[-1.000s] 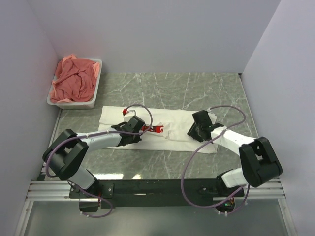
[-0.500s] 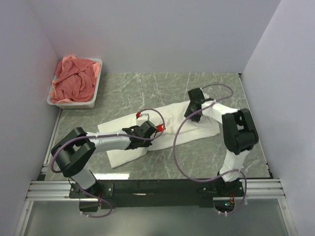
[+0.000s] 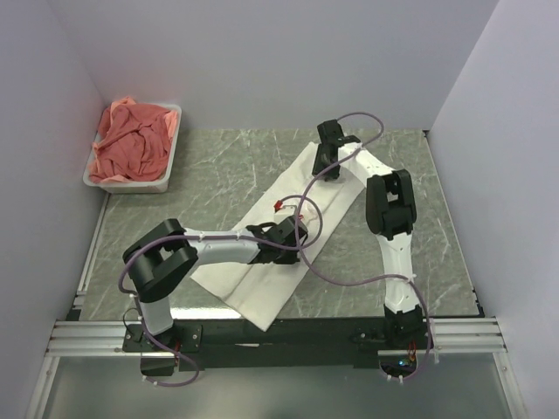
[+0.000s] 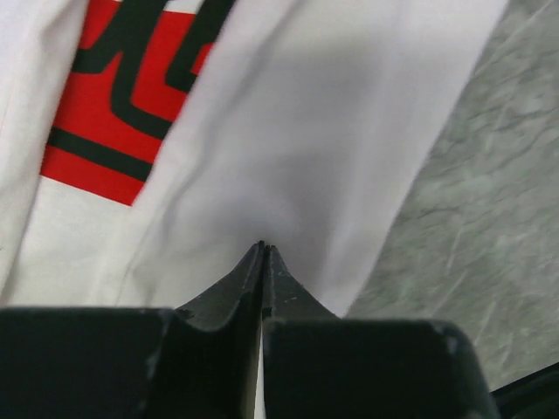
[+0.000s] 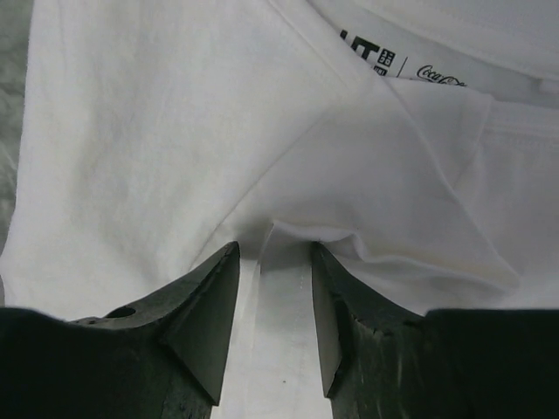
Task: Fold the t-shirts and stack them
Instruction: Fold the tshirt
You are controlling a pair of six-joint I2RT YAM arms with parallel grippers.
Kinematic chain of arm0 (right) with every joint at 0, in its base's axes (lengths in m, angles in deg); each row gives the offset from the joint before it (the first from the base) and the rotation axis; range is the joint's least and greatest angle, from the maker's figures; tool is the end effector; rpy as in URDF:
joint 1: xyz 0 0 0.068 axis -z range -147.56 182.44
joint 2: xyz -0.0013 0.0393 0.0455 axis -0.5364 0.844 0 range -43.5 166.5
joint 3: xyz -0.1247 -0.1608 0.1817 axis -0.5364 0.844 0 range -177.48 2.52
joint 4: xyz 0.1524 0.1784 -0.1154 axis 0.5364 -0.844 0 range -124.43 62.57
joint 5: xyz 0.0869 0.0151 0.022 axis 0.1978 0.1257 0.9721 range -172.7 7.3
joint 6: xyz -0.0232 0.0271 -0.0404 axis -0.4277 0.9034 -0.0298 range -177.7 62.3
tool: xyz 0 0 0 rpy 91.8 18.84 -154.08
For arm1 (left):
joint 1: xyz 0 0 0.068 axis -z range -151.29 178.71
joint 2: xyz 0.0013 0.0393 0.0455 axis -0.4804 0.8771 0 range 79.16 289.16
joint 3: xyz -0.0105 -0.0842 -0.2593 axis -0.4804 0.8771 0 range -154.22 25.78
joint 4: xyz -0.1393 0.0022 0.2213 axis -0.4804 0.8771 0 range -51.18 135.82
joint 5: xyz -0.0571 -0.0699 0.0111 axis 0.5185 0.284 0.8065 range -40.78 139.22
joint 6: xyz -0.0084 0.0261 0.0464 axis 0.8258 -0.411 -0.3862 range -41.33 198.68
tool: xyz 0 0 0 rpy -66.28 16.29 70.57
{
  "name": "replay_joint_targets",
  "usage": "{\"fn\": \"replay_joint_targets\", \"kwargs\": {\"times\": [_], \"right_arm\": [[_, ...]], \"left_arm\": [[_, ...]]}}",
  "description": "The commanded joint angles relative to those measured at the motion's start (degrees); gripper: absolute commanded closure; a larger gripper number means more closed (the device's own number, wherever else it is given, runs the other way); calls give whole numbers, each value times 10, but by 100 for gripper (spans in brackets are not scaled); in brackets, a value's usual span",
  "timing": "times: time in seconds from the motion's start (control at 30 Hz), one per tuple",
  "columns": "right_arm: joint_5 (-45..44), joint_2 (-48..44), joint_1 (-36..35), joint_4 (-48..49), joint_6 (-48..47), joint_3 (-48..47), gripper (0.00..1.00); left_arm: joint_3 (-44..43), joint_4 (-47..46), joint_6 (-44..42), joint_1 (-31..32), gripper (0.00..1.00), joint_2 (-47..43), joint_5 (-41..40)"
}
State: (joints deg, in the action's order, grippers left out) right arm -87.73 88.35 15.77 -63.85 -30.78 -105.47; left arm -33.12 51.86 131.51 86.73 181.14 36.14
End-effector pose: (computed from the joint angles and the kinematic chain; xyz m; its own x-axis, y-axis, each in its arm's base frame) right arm 0.4787 0.1400 0.1708 -0.8524 0.2156 -0.4764 0.1591 0.9748 0.1566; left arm 0.1950 -0.2972 0.1580 -0.8708 -0.0710 -0.4864 0.1083 0.9375 -0.3307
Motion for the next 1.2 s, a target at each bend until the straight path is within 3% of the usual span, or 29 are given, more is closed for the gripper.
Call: {"fn": "replay_joint_targets", "kwargs": {"times": [0.0, 0.33, 0.57, 0.83, 1.0, 1.17], "right_arm": [[17, 34, 2, -44, -37, -78, 54], [35, -51, 10, -16, -39, -88, 45], [25, -154, -1, -4, 8, 39, 45], [13, -226, -25, 54, 38, 210, 46], [13, -200, -26, 49, 30, 213, 47], [2, -157, -25, 30, 9, 177, 47]], "left_arm": [[-44, 8, -5, 3, 92, 9, 10], [-10, 49, -72, -44, 73, -77, -39], [73, 84, -95, -52, 62, -173, -56], [151, 81, -100, -34, 68, -233, 10], [163, 77, -85, 8, 80, -205, 0], [158, 64, -52, 56, 86, -157, -15]]}}
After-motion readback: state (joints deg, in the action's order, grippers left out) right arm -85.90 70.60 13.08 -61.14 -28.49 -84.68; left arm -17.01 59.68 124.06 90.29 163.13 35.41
